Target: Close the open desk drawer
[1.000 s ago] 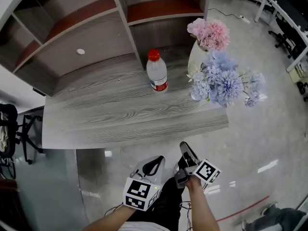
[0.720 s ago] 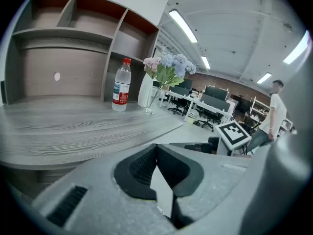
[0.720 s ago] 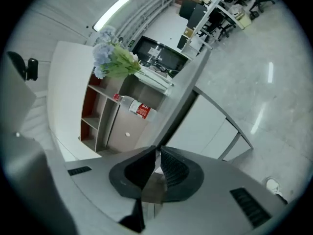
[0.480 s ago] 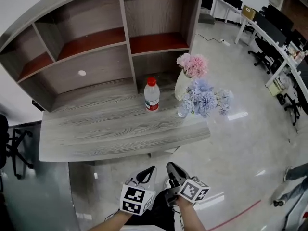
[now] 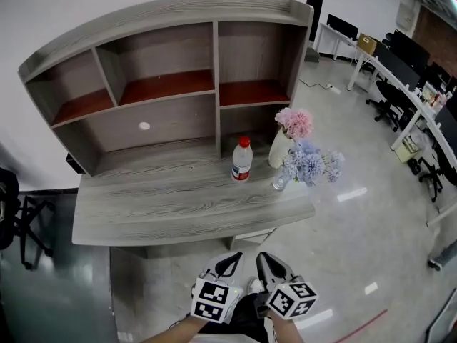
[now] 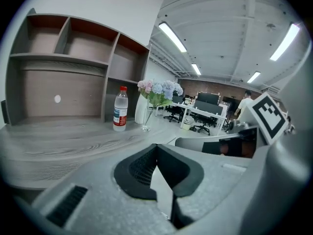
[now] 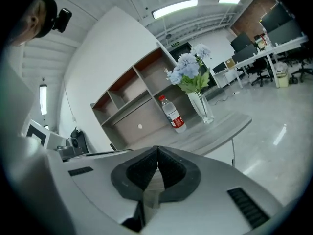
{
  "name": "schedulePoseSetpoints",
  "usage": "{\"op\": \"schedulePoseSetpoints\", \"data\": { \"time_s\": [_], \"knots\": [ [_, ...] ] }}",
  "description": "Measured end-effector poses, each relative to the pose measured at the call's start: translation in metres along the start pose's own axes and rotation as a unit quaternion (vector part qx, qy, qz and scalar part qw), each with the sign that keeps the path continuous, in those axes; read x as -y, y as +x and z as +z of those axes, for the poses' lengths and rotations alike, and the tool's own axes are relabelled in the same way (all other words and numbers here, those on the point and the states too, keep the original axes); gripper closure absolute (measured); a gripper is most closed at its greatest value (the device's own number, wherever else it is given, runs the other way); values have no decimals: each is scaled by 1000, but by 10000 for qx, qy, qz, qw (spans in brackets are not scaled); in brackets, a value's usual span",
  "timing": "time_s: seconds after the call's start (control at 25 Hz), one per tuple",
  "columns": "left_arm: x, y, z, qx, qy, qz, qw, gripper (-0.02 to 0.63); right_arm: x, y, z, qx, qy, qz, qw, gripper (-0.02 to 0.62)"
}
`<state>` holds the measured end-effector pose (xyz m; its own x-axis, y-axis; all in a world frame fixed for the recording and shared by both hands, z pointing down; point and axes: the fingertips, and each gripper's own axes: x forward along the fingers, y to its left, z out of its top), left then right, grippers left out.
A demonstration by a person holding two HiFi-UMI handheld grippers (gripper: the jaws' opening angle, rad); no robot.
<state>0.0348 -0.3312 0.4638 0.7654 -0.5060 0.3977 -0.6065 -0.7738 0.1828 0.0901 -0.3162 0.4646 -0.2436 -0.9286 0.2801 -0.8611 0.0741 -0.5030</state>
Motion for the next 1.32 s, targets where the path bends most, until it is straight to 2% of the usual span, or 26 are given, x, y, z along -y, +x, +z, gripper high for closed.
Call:
{"op": "schedulePoseSetpoints", "data": {
  "time_s": [0.2, 0.48, 0.8, 1.32],
  "knots": [
    [0, -14, 15, 203, 5, -9, 9998, 601, -27, -7, 5, -17, -649, -44, 9979, 594],
    [9, -26, 19, 261, 15, -73, 9996, 601, -52, -17, 12, -31, -1291, -183, 9915, 594],
    [14, -28, 23, 319, 8, -110, 9994, 601, -58, -19, 17, -12, -1454, -171, 9892, 594],
    [14, -26, 26, 348, 48, -97, 9993, 601, -55, -19, 20, 52, -1415, -170, 9898, 594]
  ]
}}
